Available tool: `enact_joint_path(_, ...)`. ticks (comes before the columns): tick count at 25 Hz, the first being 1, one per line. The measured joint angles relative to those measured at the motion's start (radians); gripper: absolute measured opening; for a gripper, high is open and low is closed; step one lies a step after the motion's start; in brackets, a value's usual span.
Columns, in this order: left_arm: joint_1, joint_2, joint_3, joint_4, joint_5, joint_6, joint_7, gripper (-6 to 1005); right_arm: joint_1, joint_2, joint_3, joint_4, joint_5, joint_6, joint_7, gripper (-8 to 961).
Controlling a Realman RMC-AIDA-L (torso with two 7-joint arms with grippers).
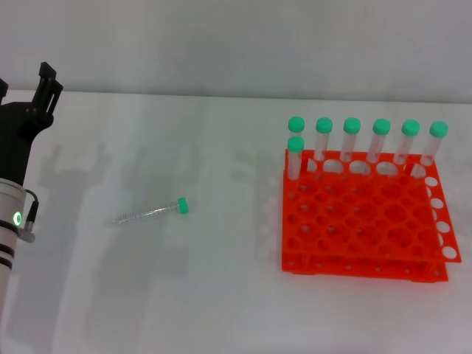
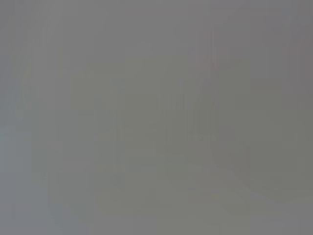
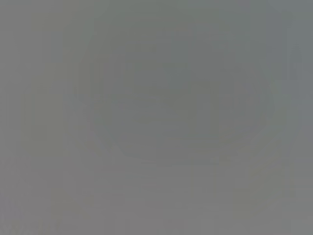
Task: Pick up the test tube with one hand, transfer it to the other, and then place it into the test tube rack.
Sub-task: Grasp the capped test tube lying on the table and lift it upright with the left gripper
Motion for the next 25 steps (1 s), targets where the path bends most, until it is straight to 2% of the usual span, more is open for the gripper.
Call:
enact_joint_path(17,-0.001,0.000,0.004,0.029,0.008,-0.013,-0.006,893,-0.005,-0.002,0.000,-0.002,0.001,0.002,0.000,841)
enact_joint_path(25,0.001,0.004,0.004,0.036,0.010,-0.028,-0.006,893,-0.016,0.000,-0.011,-0.003,-0.001,0.049,0.007,842)
